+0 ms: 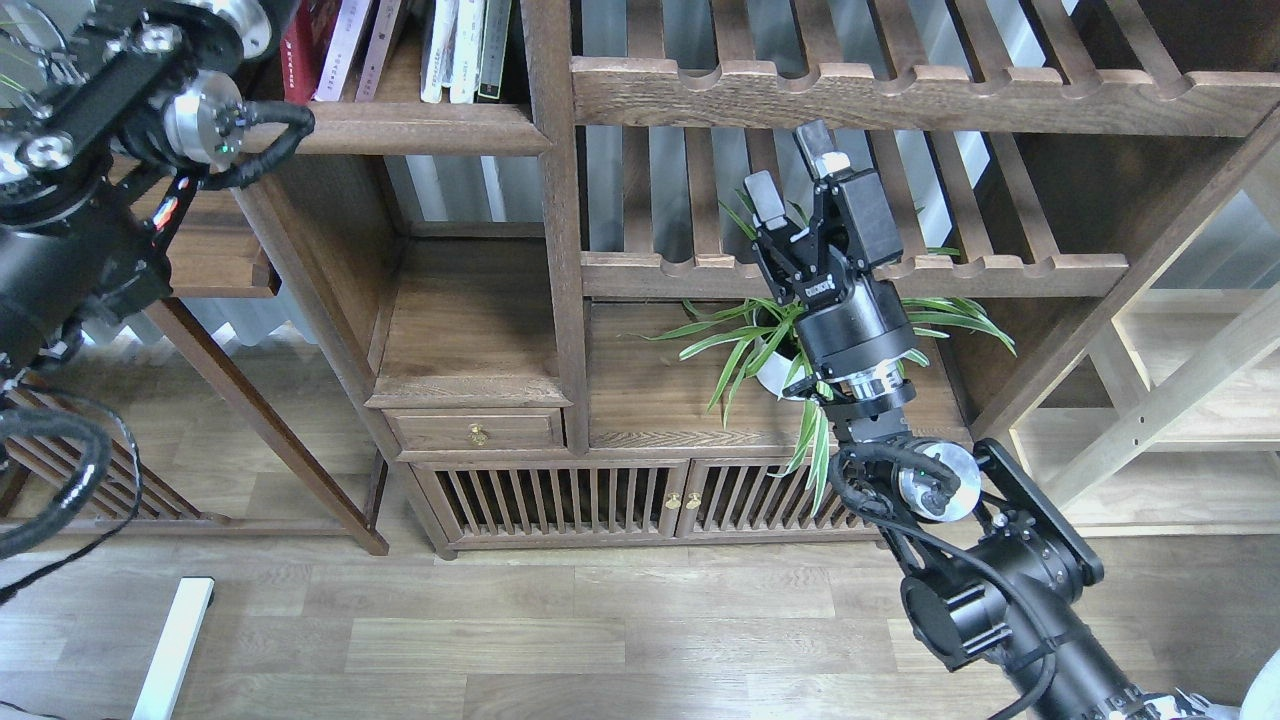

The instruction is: Organize books on shelf

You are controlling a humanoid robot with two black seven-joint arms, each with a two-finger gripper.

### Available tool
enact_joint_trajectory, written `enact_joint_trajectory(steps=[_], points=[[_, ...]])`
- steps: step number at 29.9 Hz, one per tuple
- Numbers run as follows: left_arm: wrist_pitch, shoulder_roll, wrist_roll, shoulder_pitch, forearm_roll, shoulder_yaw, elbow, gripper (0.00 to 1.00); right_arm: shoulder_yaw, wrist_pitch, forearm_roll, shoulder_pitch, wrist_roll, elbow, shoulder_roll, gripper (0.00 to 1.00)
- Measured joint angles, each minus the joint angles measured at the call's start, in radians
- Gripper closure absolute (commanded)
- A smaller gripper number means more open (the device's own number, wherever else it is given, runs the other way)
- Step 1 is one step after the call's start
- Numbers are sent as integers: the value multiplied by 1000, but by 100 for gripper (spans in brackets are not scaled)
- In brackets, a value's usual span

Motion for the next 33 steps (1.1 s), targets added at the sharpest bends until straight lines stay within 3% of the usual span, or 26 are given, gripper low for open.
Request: enact_joint_trajectory(steps=[21, 33], points=[[-1, 0, -10, -115, -109, -15, -3, 73, 3, 0, -1, -4, 0, -3, -25, 2], [-11, -3, -118, -114, -382, -56, -65, 72, 2, -7, -1, 3, 0, -8, -28, 2]])
